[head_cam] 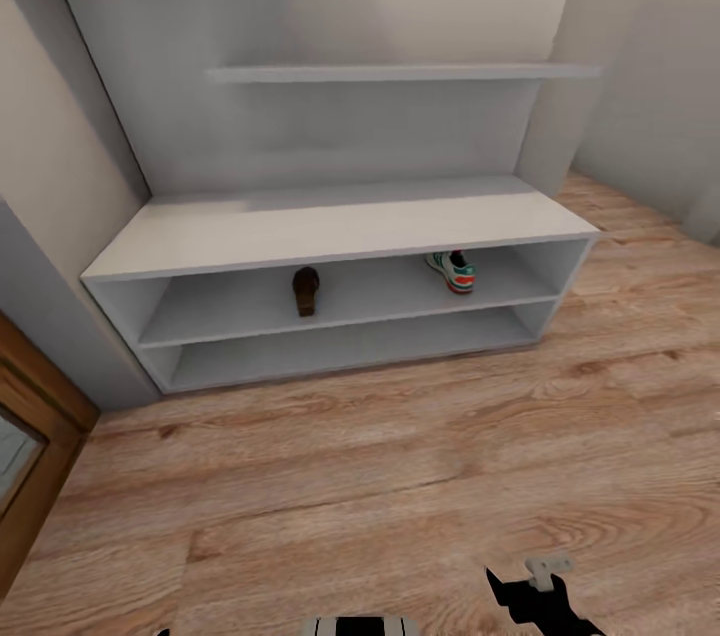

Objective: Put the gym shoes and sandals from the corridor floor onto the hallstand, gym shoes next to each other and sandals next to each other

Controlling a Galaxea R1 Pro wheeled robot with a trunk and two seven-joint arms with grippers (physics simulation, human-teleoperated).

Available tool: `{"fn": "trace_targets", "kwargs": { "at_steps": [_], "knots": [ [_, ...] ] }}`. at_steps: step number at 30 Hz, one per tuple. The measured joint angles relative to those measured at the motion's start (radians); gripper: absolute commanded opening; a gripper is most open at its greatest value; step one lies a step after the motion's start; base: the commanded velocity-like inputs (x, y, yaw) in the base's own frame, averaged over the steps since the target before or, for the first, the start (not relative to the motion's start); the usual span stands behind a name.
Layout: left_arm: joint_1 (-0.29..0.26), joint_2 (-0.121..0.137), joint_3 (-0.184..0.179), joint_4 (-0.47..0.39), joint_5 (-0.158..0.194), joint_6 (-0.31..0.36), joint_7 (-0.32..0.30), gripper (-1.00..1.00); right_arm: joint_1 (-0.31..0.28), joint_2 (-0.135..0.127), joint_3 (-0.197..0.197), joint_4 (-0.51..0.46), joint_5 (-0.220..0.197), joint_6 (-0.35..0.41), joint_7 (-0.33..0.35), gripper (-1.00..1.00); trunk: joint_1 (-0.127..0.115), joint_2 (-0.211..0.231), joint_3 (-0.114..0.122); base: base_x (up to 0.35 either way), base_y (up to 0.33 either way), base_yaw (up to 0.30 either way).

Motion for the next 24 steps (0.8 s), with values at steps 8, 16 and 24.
{"fn": "trace_targets", "kwargs": {
  "at_steps": [8,16,24],
  "knots": [
    [0.0,0.0,0.0,0.0,0.0,0.0,0.0,1.0,0.008,-0.001,0.0,-0.001,-0.004,-0.001,0.001,1.0,0.0,0.0,0.0,0.0,0.0,-0.279],
    [0.0,0.0,0.0,-0.001,0.0,0.0,0.0,1.0,0.009,0.0,0.0,-0.001,-0.014,-0.001,0.001,1.0,0.0,0.0,0.0,0.0,0.0,-0.28],
    [0.0,0.001,0.0,-0.002,0.0,-0.002,-0.001,1.0,0.009,0.0,0.0,0.0,-0.016,0.0,0.001,1.0,0.0,0.0,0.0,0.0,0.0,-0.281]
  ]
}}
